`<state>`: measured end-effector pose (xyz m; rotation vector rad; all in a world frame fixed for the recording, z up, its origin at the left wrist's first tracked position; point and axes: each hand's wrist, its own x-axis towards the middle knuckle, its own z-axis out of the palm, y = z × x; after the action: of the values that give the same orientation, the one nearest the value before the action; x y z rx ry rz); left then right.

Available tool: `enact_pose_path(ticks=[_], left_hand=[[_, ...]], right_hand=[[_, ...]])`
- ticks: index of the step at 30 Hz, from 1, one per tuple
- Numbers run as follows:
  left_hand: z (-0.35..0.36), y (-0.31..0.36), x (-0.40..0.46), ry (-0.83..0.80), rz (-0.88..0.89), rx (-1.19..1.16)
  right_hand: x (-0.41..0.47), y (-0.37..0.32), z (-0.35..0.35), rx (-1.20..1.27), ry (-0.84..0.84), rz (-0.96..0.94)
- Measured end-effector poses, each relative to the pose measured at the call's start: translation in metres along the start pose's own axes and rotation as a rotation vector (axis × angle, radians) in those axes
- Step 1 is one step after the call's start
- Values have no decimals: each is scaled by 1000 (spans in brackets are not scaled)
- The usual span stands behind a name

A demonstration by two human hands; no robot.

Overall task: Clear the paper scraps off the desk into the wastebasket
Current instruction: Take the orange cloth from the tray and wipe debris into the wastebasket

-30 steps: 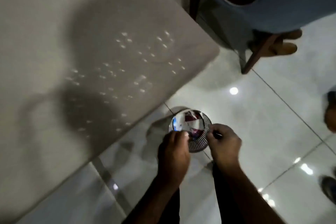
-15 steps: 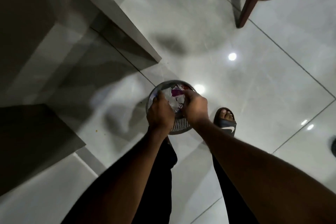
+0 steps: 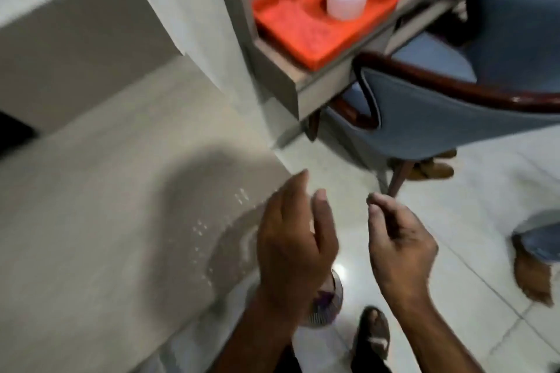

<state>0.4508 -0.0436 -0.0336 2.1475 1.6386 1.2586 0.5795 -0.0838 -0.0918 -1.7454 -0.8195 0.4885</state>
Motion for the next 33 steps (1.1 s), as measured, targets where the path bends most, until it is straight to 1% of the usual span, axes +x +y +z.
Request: enact_pose_path(ticks=[1,2,3,6,8,10,13,15,18,21,23,27,29,30,33], left_hand=[[-7,-11,32,33,21,64],[-9,-24,62,28,13,136],[-8,-39,91,-26,-25,220],[8,-94,154,-332,-227,484],[20,-130,178,-460,-332,547],[31,-159,182,-515,-368,570],[45,-184,178,-485,-314,616],[50,-190,177,-489,-312,656],[52,-194,181,-480,-325,677],[53,-198,181,-478,-327,677],[53,-198,179,-491,-322,683],[54,-199,183,-502,-321,677],[52,-197,180,-519,-320,665],[51,-196,179,-523,-320,663],[51,-194,174,-540,-322,677]], right_hand=[[15,-24,8,12,-12,-49],[31,-47,18,8,-32,-108],[48,-69,32,-16,-53,-187],[96,-121,79,-103,-130,-407],[128,-145,113,-153,-200,-514],[159,-157,144,-231,-261,-586],[211,-161,185,-366,-281,-648],[244,-156,207,-480,-329,-578],[283,-144,231,-633,-419,-355],[311,-128,236,-743,-489,-144],[326,-118,237,-751,-549,-2],[350,-120,239,-621,-674,190],[353,-125,238,-562,-706,257],[354,-129,239,-547,-710,259],[348,-151,231,-513,-699,181]])
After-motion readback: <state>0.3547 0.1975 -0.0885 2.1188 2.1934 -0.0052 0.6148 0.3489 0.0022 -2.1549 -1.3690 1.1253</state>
